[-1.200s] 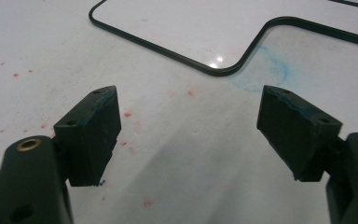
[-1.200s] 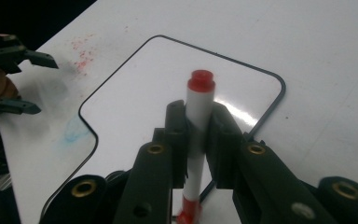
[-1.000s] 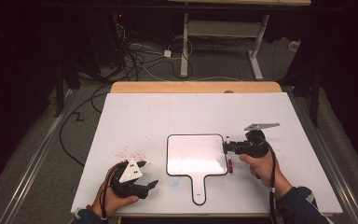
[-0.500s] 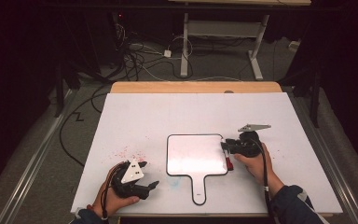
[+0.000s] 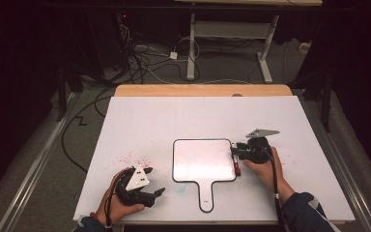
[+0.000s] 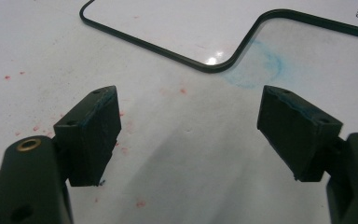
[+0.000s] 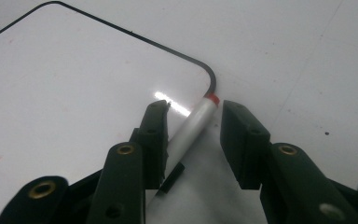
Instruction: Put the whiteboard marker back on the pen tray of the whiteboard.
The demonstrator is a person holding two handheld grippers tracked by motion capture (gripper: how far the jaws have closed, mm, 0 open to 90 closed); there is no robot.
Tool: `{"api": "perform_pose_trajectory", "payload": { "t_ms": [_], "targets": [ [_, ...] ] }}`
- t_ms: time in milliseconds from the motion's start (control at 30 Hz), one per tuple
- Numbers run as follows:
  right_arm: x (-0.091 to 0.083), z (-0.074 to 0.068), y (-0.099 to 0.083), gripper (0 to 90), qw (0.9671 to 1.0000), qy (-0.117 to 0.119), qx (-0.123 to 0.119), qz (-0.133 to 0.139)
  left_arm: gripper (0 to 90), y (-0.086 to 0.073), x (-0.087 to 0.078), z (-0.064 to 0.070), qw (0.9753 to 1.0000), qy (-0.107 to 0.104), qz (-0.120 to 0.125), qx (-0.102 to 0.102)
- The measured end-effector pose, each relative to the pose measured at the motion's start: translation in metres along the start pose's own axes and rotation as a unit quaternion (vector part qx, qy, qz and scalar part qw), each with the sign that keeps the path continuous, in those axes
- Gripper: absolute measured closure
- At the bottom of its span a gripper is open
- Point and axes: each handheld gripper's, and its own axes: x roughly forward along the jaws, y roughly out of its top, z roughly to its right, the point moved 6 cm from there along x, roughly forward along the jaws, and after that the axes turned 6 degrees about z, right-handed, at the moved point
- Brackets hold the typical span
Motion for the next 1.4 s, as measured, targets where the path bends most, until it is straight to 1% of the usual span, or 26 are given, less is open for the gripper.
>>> {"api": "perform_pose_trajectory", "payload": {
  "t_ms": [67,100,233,333,400,467,500,567,633,733,767,867,1000,1033,1100,1200,1267,1333,1400],
  "targets": [
    [-0.001,0.0,0.002,60.7,1.0,-0.004,-0.003,0.006,20.8,0.0,0.0,0.0,1.0,0.0,0.0,0.0],
    [-0.003,0.0,0.003,59.9,0.9999,-0.002,-0.005,0.011,20.8,0.0,0.0,0.0,1.0,0.0,0.0,0.0],
    [-0.009,-0.004,0.01,58.0,0.9991,-0.005,-0.027,0.031,20.8,0.0,0.0,0.0,1.0,0.0,0.0,0.0],
    [-0.014,-0.007,0.015,55.0,0.9983,-0.004,-0.036,0.044,20.8,0.0,0.0,0.0,1.0,0.001,0.0,0.0],
    [-0.018,-0.008,0.018,52.2,0.9975,-0.011,-0.044,0.055,20.8,0.0,0.0,0.0,1.0,0.0,-0.001,-0.001],
    [-0.024,-0.01,0.022,49.8,0.996,-0.016,-0.052,0.071,20.8,0.0,0.0,0.0,1.0,0.001,-0.001,-0.001],
    [-0.026,-0.011,0.025,47.8,0.995,-0.018,-0.06,0.078,20.8,0.0,0.0,0.0,1.0,0.001,-0.001,-0.001],
    [-0.033,-0.013,0.029,44.5,0.9933,-0.016,-0.07,0.091,20.8,0.0,0.0,0.0,1.0,0.002,-0.002,-0.001],
    [-0.041,-0.016,0.033,42.2,0.9911,-0.021,-0.08,0.105,20.8,0.0,0.0,-0.001,1.0,0.003,-0.002,-0.002],
    [-0.054,-0.019,0.038,38.3,0.9866,-0.024,-0.103,0.124,20.8,0.0,0.0,-0.001,1.0,0.003,-0.002,-0.003],
    [-0.058,-0.02,0.039,38.3,0.9855,-0.024,-0.109,0.128,20.8,-0.001,0.001,-0.001,1.0,0.004,-0.003,-0.003],
    [-0.067,-0.022,0.042,36.4,0.983,-0.021,-0.117,0.14,20.7,-0.001,0.001,-0.002,1.0,0.005,-0.003,-0.004],
    [-0.076,-0.024,0.042,34.1,0.9807,-0.022,-0.121,0.152,20.7,-0.001,0.001,-0.002,0.9999,0.009,-0.003,-0.006],
    [-0.078,-0.025,0.041,33.6,0.9805,-0.022,-0.123,0.151,20.7,-0.001,0.001,-0.003,0.9999,0.011,-0.003,-0.007],
    [-0.082,-0.025,0.039,32.1,0.9791,-0.028,-0.131,0.152,20.7,-0.001,0.001,-0.004,0.9999,0.015,-0.003,-0.006],
    [-0.089,-0.025,0.035,30.5,0.977,-0.048,-0.144,0.15,20.6,0.0,0.001,-0.005,0.9998,0.021,-0.003,-0.006],
    [-0.096,-0.024,0.033,30.1,0.9752,-0.046,-0.15,0.156,20.6,0.0,0.001,-0.005,0.9997,0.023,-0.003,-0.006],
    [-0.103,-0.023,0.031,28.4,0.9744,-0.046,-0.151,0.16,20.6,0.0,0.001,-0.006,0.9997,0.025,-0.005,-0.004],
    [-0.111,-0.02,0.029,28.5,0.972,-0.048,-0.154,0.171,20.7,0.0,0.001,-0.006,0.9995,0.03,-0.006,-0.002]
  ]
}}
